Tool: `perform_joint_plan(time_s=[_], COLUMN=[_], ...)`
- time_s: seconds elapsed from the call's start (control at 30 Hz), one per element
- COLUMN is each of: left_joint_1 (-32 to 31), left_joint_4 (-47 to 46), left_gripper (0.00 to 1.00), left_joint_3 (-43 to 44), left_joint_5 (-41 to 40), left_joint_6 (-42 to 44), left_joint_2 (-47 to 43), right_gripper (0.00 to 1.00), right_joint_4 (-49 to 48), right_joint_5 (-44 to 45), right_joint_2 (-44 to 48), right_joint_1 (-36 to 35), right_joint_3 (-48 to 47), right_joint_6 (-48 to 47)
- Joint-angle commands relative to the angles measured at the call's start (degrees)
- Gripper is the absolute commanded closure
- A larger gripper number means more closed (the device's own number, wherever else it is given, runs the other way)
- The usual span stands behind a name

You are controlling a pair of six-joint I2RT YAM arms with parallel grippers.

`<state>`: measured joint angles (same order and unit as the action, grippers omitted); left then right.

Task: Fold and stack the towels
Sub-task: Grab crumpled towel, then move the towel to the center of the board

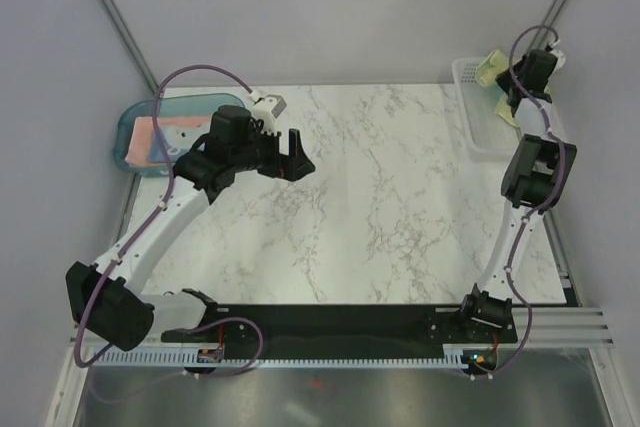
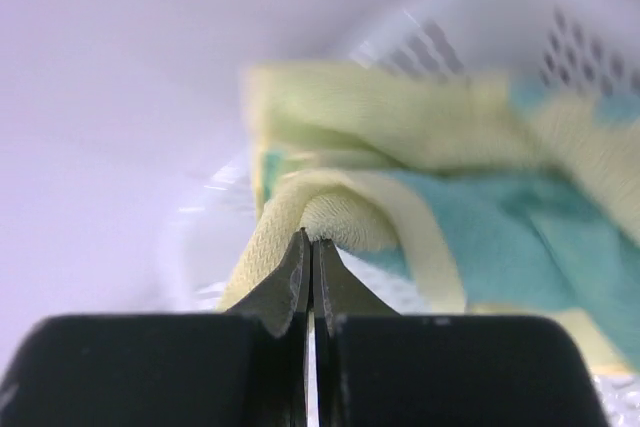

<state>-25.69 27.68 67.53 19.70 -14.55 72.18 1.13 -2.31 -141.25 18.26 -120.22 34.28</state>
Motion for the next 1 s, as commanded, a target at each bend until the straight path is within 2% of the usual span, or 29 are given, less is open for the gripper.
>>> perform_joint_plan(time_s=[0.0,0.03,0.2,0.27,0.37,0.47,0.5,0.57,0.63,0.67,0.73,0.87,0.9,0.97], left_joint_1=[-0.8,-0.8,-1.8,-1.8,-1.6,-0.2,0.4,2.4,4.1,6.3,10.6,12.9,12.8,12.8], left_joint_4=[-2.0,-2.0,-1.8,-1.7,-1.1,-1.1,-1.1,-1.1,-1.1,-2.8,-2.8,-2.2,-2.0,-1.1], left_gripper=[0.0,0.0,0.0,0.0,0.0,0.0,0.0,0.0,0.0,0.03,0.05,0.06,0.05,0.05], left_joint_3=[5.9,7.1,12.3,13.3,15.0,14.8,14.2,12.7,9.3,8.1,4.6,-0.3,-1.9,-2.9], left_joint_5=[2.4,2.9,6.0,7.5,7.9,10.0,11.1,12.6,12.6,12.1,13.6,12.2,11.1,9.1], left_joint_6=[-1.8,-1.6,-0.6,-0.4,-1.0,-2.9,-3.5,-4.8,-4.8,-9.4,-11.7,-8.9,-7.9,-6.9], left_joint_2=[3.7,4.7,8.9,8.9,8.2,7.9,7.5,6.5,4.4,3.6,1.6,-2.6,-3.2,-4.4], right_gripper=[1.0,1.0,1.0,1.0,1.0,1.0,1.0,1.0,1.0,1.0,1.0,1.0,1.0,1.0], right_joint_4=[-5.8,-5.4,0.6,2.6,2.9,1.2,0.6,1.9,6.2,7.6,9.6,8.5,5.8,3.9], right_joint_5=[-6.5,-7.1,-11.1,-17.0,-25.3,-30.6,-31.7,-31.9,-30.9,-29.7,-26.0,-21.4,-21.1,-20.0], right_joint_2=[24.1,24.2,41.0,46.9,54.6,62.4,64.0,67.6,69.1,70.3,72.2,71.6,70.9,67.0], right_joint_1=[0.4,0.4,0.4,0.5,-0.2,-3.4,-6.0,-9.3,-15.2,-17.0,-22.2,-30.4,-34.4,-38.2], right_joint_3=[-0.4,-0.4,-3.8,-3.7,1.7,12.6,17.6,21.9,26.6,28.2,34.5,45.8,50.1,52.8], right_joint_6=[0.4,0.4,0.6,3.3,11.2,14.6,14.1,12.3,10.2,9.0,8.1,6.5,6.2,5.5])
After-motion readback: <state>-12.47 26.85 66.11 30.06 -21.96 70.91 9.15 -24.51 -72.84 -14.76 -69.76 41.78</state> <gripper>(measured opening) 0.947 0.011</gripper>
